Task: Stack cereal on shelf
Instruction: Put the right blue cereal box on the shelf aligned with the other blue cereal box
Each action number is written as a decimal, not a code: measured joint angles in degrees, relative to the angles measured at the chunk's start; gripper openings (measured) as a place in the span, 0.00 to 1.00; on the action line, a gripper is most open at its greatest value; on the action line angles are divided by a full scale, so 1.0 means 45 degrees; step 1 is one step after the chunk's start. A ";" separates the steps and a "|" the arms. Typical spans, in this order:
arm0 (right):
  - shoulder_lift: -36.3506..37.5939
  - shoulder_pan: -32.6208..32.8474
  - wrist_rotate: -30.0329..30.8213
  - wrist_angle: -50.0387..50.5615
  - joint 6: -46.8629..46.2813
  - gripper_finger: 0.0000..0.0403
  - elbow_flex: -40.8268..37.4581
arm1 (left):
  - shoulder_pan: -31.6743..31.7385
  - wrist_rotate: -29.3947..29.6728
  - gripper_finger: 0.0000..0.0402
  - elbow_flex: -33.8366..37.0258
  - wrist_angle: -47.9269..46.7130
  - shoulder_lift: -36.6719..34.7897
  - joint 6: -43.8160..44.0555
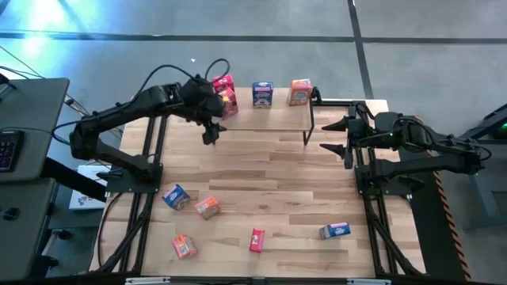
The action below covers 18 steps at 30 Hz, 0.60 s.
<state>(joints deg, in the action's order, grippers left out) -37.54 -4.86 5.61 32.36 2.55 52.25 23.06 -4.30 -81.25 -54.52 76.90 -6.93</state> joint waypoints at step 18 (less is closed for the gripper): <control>0.0000 -0.0004 0.0000 -0.0005 0.0000 0.64 0.0000 | -0.3636 0.0089 0.61 -0.0005 0.2069 0.0000 0.3143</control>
<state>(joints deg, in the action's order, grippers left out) -37.54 -4.88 5.61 32.34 2.55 52.25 6.70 -3.90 -81.28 -45.21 76.90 7.22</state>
